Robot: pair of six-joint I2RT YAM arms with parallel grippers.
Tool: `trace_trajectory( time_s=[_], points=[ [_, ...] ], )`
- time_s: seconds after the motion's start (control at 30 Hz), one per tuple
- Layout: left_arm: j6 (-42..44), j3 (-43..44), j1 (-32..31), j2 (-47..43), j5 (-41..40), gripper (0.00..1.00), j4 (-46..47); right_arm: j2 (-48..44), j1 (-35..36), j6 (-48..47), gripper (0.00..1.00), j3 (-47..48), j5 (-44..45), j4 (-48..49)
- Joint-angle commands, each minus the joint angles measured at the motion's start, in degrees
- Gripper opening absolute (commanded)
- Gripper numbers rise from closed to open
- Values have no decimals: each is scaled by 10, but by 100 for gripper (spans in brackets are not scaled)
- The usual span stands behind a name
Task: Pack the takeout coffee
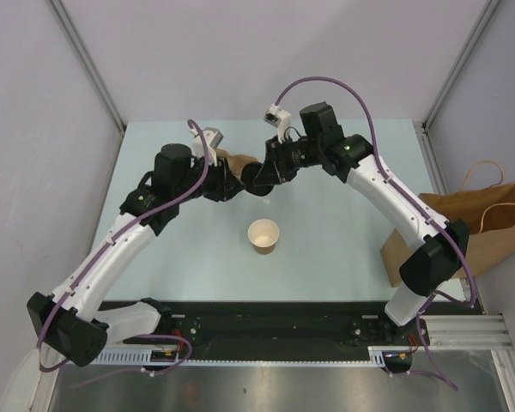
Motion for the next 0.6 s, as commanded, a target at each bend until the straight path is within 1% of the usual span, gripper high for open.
trace_trajectory(
  time_s=[0.0,0.03,0.07,0.17,0.23,0.27,0.33,0.37,0.43,0.57],
  points=[
    [-33,16,71,-28,111,50,9,-19,-52,87,3,-32,-110,92],
    [-44,11,84,-32,122,53,20,-27,-58,103,3,-44,-142,109],
    [-65,7,103,-36,131,56,30,-30,-64,139,3,-55,-158,142],
    [-97,-7,107,-54,137,61,56,-37,-77,201,2,-89,-204,199],
    [-120,-11,105,-52,155,61,71,-39,-81,225,1,-104,-224,220],
    [-131,-11,101,-50,163,59,73,-40,-82,237,1,-109,-228,244],
    [-135,-1,90,-38,167,55,72,-40,-82,263,1,-115,-236,258],
    [-132,4,80,-35,168,50,72,-39,-82,270,1,-116,-239,273],
    [-131,9,72,-21,177,44,70,-39,-82,292,0,-121,-246,292],
    [-123,23,62,-7,164,34,63,-41,-80,308,0,-127,-255,307]
  ],
)
